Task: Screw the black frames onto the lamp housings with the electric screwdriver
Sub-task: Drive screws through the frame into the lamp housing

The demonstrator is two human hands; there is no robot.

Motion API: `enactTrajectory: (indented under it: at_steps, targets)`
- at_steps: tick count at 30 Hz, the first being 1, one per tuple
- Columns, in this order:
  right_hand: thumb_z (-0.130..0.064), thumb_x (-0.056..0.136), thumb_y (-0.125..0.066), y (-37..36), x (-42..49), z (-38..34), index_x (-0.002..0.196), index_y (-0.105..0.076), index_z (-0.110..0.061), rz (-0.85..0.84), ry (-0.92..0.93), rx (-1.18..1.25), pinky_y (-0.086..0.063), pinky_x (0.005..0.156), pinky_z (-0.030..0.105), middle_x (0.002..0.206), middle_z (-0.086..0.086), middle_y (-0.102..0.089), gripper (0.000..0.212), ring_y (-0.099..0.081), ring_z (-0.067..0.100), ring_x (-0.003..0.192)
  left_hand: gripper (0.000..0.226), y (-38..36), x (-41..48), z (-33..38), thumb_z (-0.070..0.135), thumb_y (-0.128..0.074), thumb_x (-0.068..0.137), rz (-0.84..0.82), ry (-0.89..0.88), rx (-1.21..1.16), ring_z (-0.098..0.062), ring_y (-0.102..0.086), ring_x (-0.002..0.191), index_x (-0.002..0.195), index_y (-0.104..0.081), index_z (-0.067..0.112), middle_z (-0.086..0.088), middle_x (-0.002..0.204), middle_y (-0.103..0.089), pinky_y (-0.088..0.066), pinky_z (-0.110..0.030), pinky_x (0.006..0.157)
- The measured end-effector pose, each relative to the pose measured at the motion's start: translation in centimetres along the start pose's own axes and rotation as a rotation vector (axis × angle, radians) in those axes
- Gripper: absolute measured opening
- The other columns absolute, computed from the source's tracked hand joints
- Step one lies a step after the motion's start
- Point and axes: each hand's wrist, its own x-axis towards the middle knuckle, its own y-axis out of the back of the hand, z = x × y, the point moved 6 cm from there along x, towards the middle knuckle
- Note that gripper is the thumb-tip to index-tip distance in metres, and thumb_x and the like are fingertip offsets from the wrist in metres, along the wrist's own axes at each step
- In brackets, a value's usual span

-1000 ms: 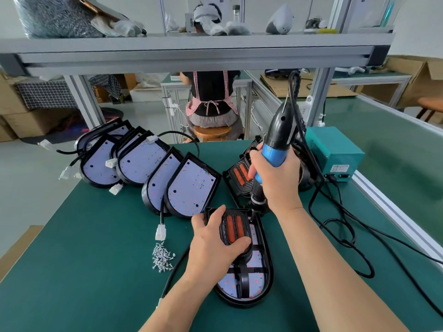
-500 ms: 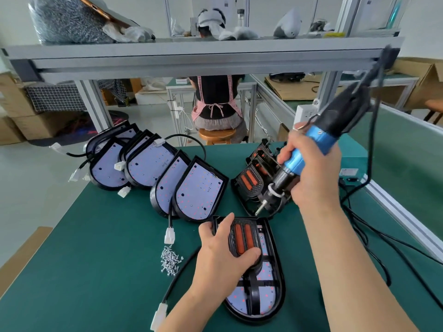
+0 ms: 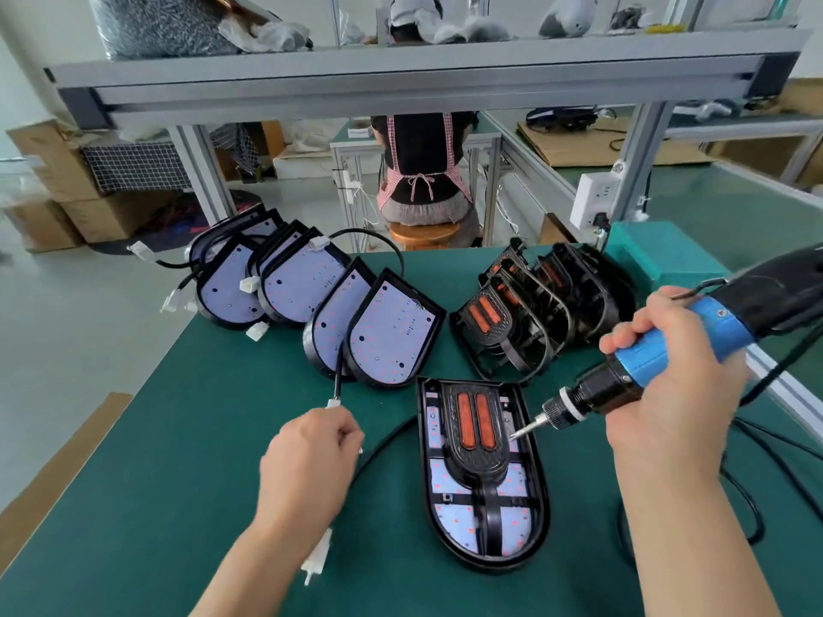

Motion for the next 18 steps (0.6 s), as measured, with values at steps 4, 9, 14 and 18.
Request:
enactTrajectory:
  at_steps: [4, 9, 14, 18]
  targets:
    - [-0.005, 0.085, -0.063, -0.1, -1.0, -0.3, 0.098, -0.052, -0.010, -0.036, -0.002, 0.007, -0.048, 0.060, 0.028, 0.073, 0.000, -0.049, 0.018, -0.047, 0.017, 0.057, 0.021, -0.1, 0.0, -0.5, 0.024, -0.054, 0.091, -0.042, 0.010, 0.209, -0.018, -0.059, 0.083, 0.094, -0.072, 0.035, 0.012, 0.089, -0.070, -0.039, -0.029, 0.064]
    - [-0.004, 0.087, -0.062, -0.3, -1.9, -0.1, 0.095, -0.055, -0.014, -0.056, -0.016, -0.015, -0.048, 0.060, 0.028, 0.071, -0.002, -0.051, 0.015, -0.050, 0.016, 0.055, 0.014, -1.0, 0.2, 0.0, 0.029, -0.059, 0.089, -0.064, 0.005, 0.226, -0.020, -0.059, 0.080, 0.091, -0.072, 0.031, 0.009, 0.085, -0.068, -0.035, -0.028, 0.059]
    - [-0.004, 0.089, -0.063, -0.4, -2.3, -0.4, 0.094, -0.056, -0.016, -0.057, -0.020, -0.013, -0.049, 0.060, 0.028, 0.070, -0.003, -0.052, 0.014, -0.051, 0.016, 0.055, 0.015, -1.2, 0.3, 0.2, 0.025, -0.057, 0.090, -0.066, -0.018, 0.240, -0.019, -0.060, 0.081, 0.091, -0.071, 0.030, 0.008, 0.084, -0.068, -0.037, -0.028, 0.060]
    - [-0.005, 0.089, -0.062, -0.3, -2.5, -0.5, 0.095, -0.055, -0.015, -0.046, -0.021, 0.002, -0.048, 0.061, 0.028, 0.069, -0.004, -0.051, 0.014, -0.051, 0.016, 0.055, 0.016, -0.3, -0.6, 0.4, 0.019, -0.056, 0.092, 0.044, -0.054, 0.124, -0.019, -0.060, 0.073, 0.082, -0.066, 0.025, 0.008, 0.074, -0.065, -0.049, -0.032, 0.063]
